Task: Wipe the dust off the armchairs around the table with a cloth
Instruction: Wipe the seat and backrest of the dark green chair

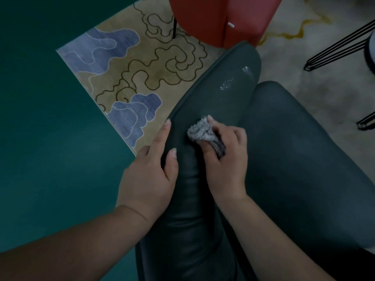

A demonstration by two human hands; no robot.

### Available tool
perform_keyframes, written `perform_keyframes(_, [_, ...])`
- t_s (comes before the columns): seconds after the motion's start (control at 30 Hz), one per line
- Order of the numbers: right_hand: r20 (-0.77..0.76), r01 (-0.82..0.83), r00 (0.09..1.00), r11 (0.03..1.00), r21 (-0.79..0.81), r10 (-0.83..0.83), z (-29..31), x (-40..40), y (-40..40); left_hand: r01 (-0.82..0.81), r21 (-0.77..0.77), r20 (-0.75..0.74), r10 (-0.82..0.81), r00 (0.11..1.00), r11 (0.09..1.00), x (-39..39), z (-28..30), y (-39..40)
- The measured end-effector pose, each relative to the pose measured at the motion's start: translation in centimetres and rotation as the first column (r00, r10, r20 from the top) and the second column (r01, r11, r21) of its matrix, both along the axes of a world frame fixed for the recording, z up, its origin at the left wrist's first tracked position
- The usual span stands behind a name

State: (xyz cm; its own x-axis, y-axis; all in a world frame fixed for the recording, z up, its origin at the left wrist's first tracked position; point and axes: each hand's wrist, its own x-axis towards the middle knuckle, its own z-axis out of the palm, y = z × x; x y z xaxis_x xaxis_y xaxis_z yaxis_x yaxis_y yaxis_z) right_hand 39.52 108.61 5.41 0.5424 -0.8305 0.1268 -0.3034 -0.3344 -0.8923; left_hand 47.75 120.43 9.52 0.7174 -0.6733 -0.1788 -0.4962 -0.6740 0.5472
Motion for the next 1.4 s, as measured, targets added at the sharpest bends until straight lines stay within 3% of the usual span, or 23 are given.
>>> perform_keyframes(0.23, [0.022,0.317,0.944,0.924,0.216,-0.329,0.7,3.9,-4.5,-0.008,-0.007,-0.013,0.008,1.000,1.000,-0.1,0.2,0.0])
perform_keyframes(0.43, [0.004,0.243,0.969,0.956,0.165,-0.247,0.3,1.7,-1.6,-0.012,-0.021,-0.021,0.012,1.000,1.000,-0.1,0.1,0.1])
perform_keyframes(0.7, [-0.005,0.394,0.915,0.890,0.227,-0.404,0.6,5.3,-8.0,-0.012,-0.018,-0.014,0.012,1.000,1.000,-0.1,-0.1,0.0])
perform_keyframes(0.83, [0.025,0.320,0.943,0.926,0.199,-0.332,-0.1,3.9,-5.3,-0.002,-0.023,-0.025,0.002,1.000,1.000,-0.1,0.1,0.1])
perform_keyframes(1.03, [-0.038,0.324,0.946,0.936,0.136,-0.321,0.7,5.8,-8.8,-0.013,-0.027,-0.016,0.012,1.000,1.000,-0.1,0.0,0.0])
perform_keyframes(1.2, [-0.006,0.132,0.991,0.989,0.063,-0.132,0.1,3.2,-4.8,0.002,-0.011,-0.023,-0.002,1.000,1.000,-0.2,0.0,0.1])
perform_keyframes(1.4, [-0.040,0.265,0.964,0.959,0.103,-0.262,0.7,5.4,-7.5,-0.008,0.001,-0.019,0.008,1.000,1.000,-0.1,0.1,0.0])
